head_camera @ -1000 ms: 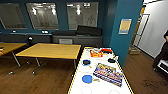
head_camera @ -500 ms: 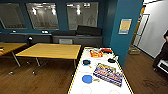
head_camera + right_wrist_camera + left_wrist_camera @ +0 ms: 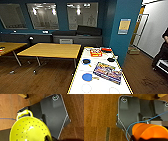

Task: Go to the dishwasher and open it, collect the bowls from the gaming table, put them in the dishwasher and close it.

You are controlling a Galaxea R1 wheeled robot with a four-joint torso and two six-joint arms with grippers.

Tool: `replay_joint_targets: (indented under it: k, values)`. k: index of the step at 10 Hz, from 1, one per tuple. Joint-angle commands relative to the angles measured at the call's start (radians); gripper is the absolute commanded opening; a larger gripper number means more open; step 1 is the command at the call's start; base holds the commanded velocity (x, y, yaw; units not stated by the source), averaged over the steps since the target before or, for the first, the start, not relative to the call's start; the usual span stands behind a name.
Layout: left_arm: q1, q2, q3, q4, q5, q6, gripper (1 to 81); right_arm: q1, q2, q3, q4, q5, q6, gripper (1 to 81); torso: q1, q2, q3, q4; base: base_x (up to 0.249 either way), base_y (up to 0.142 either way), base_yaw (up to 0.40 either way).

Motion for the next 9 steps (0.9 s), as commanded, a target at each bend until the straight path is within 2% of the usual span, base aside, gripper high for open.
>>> replay_joint_targets:
  k: [1, 9]
  values:
    - [-0.034, -0.013, -0.004, 0.001, 0.051, 0.007, 1.0, 0.025, -0.006, -0.025, -0.025, -0.058, -0.003, 1.0, 0.0, 0.0, 0.0, 0.0, -0.101, 0.0, 0.0]
    - [-0.033, 0.001, -0.007, 0.01, 0.051, 0.009, 1.0, 0.023, -0.001, -0.041, -0.026, -0.053, 0.0, 1.0, -0.001, 0.0, 0.0, 0.0, -0.124, 0.0, 0.0]
